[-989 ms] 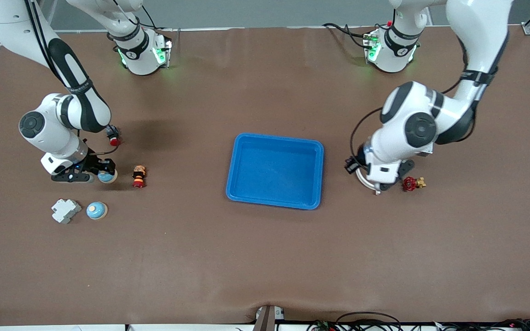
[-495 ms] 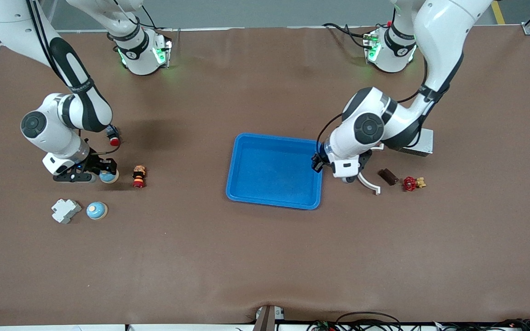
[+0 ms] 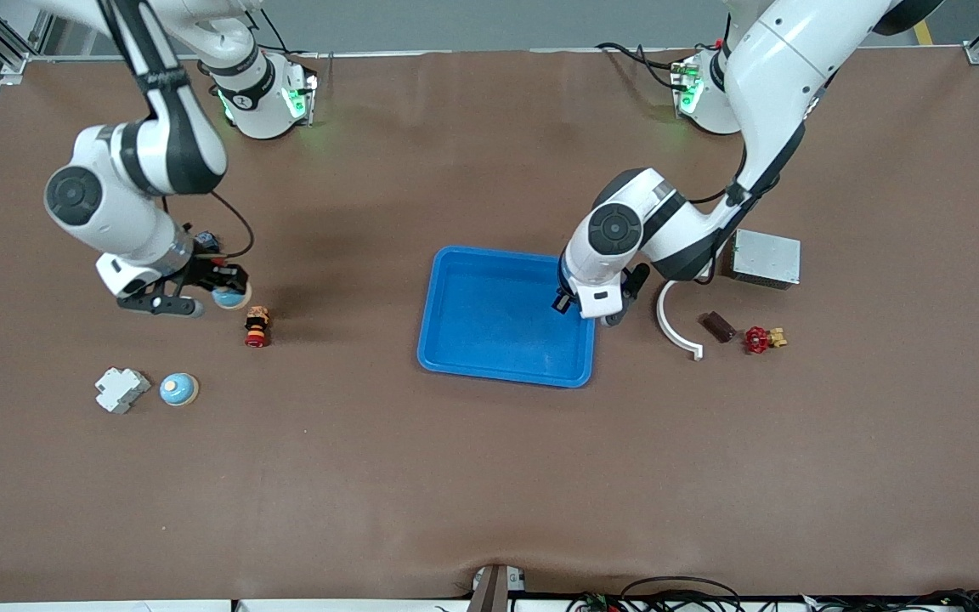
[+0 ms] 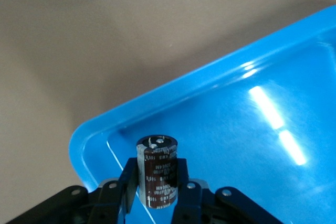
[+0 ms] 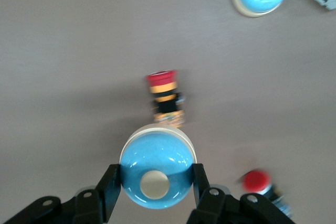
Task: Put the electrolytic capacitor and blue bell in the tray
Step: 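Drop the capacitor into the tray while the right gripper lifts the bell, then lower the bell into the tray while the left gripper grasps the second capacitor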
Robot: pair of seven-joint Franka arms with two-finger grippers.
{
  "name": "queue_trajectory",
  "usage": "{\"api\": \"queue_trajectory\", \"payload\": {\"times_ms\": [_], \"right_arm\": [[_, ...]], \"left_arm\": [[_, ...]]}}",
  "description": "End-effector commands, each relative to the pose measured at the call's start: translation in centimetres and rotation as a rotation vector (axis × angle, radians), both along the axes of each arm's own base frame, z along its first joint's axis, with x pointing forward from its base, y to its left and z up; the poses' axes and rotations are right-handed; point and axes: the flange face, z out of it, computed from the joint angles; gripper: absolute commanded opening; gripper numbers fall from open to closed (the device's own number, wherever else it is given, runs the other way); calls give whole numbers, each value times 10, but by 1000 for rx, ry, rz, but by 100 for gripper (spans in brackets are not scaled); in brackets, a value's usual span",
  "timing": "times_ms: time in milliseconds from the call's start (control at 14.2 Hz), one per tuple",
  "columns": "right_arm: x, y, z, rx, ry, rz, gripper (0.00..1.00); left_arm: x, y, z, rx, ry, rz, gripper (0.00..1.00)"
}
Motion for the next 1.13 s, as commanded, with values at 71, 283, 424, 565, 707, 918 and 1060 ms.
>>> {"api": "queue_trajectory", "payload": {"times_ms": [71, 283, 424, 565, 707, 918, 1060], "right_arm": [[-15, 97, 23, 10, -33, -135, 0], [-28, 169, 38, 42, -41, -228, 0], [-36, 203, 39, 45, -41, -269, 0], [-43, 242, 36, 45, -37, -309, 0], [-46, 284, 22, 42, -33, -368, 0], [-47, 335, -4, 35, -36, -427, 0], [-42, 352, -21, 30, -34, -455, 0]], "left_arm": [[1, 0, -14, 36, -23, 13, 6], [9, 4, -5, 33, -40, 21, 100], [19, 8, 19, 40, -76, 29, 100], [31, 18, 53, 92, -95, 37, 100], [51, 37, 86, 145, -95, 59, 100], [73, 79, 121, 179, -84, 0, 100], [87, 122, 126, 197, -51, -55, 100]]}}
